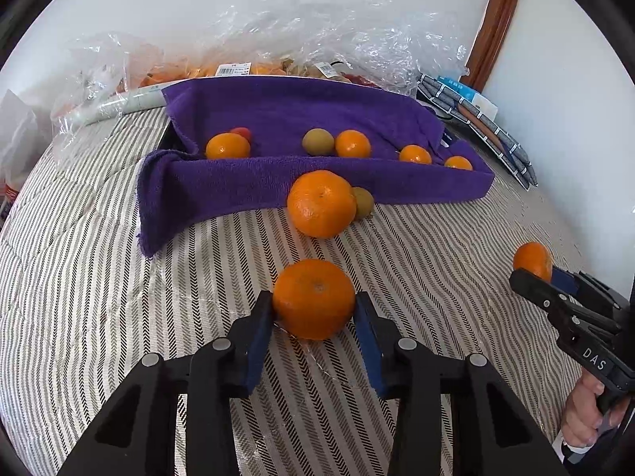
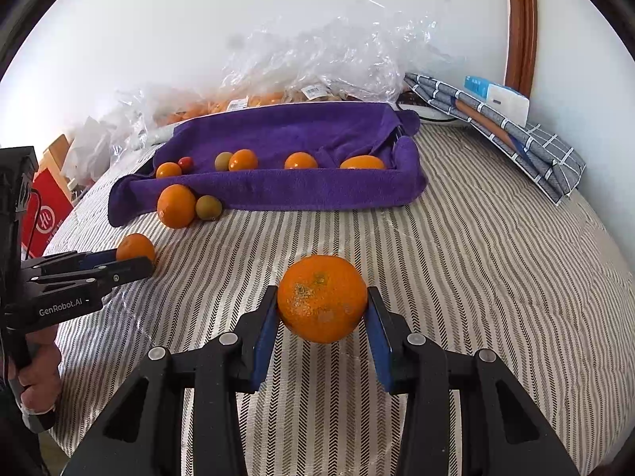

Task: Organize fruits
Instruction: 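Grasp a large orange with the right gripper while the left gripper grasps another orange, then place both oranges on the purple towel and open both grippers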

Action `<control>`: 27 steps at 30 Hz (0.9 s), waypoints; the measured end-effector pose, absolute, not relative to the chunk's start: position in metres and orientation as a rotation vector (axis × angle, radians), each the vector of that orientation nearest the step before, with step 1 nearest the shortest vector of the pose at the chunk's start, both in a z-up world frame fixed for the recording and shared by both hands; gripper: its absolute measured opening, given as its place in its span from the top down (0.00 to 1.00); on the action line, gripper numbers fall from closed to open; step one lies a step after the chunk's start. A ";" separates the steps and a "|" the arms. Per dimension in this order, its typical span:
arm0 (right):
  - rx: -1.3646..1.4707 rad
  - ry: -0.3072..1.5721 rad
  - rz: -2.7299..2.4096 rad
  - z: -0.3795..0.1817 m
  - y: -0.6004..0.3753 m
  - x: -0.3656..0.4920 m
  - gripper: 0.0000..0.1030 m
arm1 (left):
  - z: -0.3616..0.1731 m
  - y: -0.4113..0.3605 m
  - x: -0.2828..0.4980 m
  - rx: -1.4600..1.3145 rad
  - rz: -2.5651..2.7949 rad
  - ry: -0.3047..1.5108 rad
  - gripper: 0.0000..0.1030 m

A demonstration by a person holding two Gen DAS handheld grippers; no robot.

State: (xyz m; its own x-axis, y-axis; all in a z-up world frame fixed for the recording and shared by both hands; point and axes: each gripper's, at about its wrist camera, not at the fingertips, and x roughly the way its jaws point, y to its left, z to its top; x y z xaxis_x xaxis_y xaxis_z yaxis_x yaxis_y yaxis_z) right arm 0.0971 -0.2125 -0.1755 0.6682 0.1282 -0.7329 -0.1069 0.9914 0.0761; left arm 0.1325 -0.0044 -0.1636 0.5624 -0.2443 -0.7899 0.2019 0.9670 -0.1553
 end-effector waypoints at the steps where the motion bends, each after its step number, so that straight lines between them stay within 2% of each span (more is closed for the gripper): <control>1: 0.028 0.829 0.134 -0.176 -0.212 0.097 0.59 | -0.164 -0.004 0.132 -0.049 -0.263 0.938 0.63; 15: 0.045 0.843 0.147 -0.166 -0.208 0.097 0.59 | -0.142 0.004 0.125 -0.089 -0.254 0.910 0.63; 27: 0.054 0.763 0.120 -0.116 -0.217 0.140 0.59 | -0.090 0.015 0.165 -0.132 -0.203 0.840 0.63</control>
State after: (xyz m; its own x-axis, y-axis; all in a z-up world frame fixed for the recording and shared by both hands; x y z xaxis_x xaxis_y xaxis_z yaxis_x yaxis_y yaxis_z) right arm 0.1404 -0.2171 -0.1155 0.7160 0.1280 -0.6863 -0.0890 0.9918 0.0922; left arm 0.1645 0.0154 -0.0905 0.6501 -0.2300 -0.7242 0.1257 0.9725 -0.1960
